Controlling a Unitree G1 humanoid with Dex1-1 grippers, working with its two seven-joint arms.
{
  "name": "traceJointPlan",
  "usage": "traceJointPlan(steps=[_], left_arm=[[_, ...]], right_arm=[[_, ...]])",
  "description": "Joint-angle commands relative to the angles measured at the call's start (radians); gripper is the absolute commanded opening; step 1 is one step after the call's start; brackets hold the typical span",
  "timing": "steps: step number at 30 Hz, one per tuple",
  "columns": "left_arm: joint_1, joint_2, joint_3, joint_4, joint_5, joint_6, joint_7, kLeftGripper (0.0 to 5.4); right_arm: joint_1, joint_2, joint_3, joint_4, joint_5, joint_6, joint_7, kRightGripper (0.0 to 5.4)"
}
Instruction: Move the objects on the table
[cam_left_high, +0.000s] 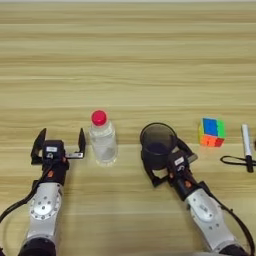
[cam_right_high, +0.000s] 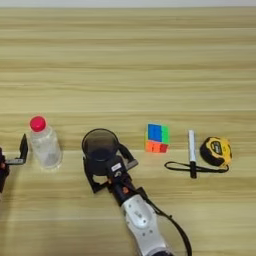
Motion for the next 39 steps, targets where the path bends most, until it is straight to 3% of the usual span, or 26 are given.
traceJointPlan(steps=[1,18,31,39], left_arm=[[0.006,0.002,-0.004,-0.013,0.010,0.000,0.006,5.40],[0.006,-0.005,-0.012,-0.023,0.015,0.006,0.012,5.40],[0.003,-0.004,-0.011,-0.021,0.015,0.007,0.011,5.40],[0.001,-0.003,-0.011,-0.017,0.015,0.006,0.009,5.40]], right_arm=[[0.052,-0.020,0.010,-0.042,-0.006,0.034,0.008,5.39],[0.220,-0.079,0.023,-0.233,0.024,0.105,0.054,5.39],[0.261,-0.106,-0.043,-0.307,0.036,0.118,-0.006,5.39],[0.242,-0.098,-0.092,-0.333,0.043,0.110,-0.070,5.39]])
